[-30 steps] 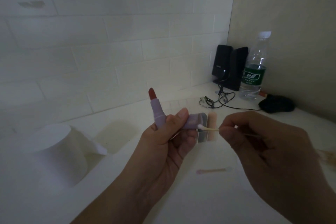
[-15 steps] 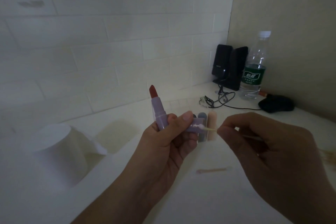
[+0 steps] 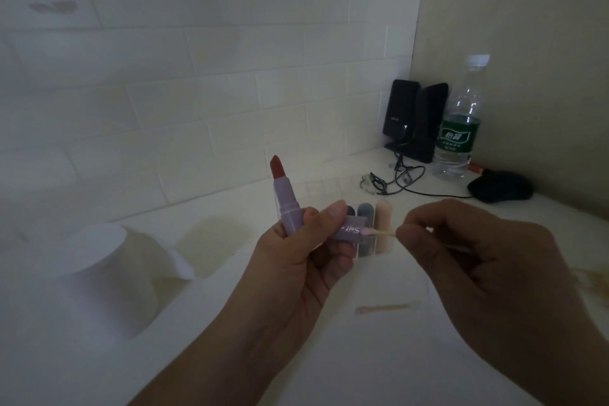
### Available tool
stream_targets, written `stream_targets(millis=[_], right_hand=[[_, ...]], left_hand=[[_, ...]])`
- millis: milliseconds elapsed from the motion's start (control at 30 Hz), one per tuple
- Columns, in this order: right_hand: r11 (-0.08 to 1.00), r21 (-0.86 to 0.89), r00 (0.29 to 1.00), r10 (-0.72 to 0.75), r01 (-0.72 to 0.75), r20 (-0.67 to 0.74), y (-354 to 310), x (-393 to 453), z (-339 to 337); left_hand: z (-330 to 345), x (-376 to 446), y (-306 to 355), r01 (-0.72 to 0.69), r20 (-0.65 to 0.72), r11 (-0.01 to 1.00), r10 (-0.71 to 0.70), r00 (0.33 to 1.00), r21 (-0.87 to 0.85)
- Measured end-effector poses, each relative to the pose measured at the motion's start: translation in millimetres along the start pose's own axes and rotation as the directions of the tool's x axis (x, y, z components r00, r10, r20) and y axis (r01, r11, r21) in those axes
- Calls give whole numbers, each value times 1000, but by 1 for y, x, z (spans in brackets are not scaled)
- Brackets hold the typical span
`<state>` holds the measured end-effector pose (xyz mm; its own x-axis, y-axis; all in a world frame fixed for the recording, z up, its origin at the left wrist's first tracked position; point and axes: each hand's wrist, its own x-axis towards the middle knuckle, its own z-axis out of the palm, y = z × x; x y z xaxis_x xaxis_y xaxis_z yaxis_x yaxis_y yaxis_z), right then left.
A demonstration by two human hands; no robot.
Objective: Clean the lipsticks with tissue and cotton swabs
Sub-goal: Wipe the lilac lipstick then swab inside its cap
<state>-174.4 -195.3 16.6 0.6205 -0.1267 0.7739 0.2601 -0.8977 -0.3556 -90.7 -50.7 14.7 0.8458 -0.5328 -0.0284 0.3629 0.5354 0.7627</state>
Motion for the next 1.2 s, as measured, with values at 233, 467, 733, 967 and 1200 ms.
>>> stream_targets(millis=[233,467,733,967,1200], right_hand=[[1000,13,1000,8,-8,27,-2,0,-2],[997,-71,995,-29,35,91,-1,0,-3],[958,-165,945,266,-236,188,80,25,-46],[976,-112,836,219,-188,504,69,5,4],[980,-198,763,118,12,635,59,-9,32]], left_hand=[[1,0,-1,-10,-9,1000,11,1000,20],[2,-1,-1,-14,-18,999,15,1000,44],[-1,5,-4,2,-59,999,0,998,37],[1,2,-6,16,-58,999,-13,998,51],[-4,6,-5,5,-68,998,0,998,66]])
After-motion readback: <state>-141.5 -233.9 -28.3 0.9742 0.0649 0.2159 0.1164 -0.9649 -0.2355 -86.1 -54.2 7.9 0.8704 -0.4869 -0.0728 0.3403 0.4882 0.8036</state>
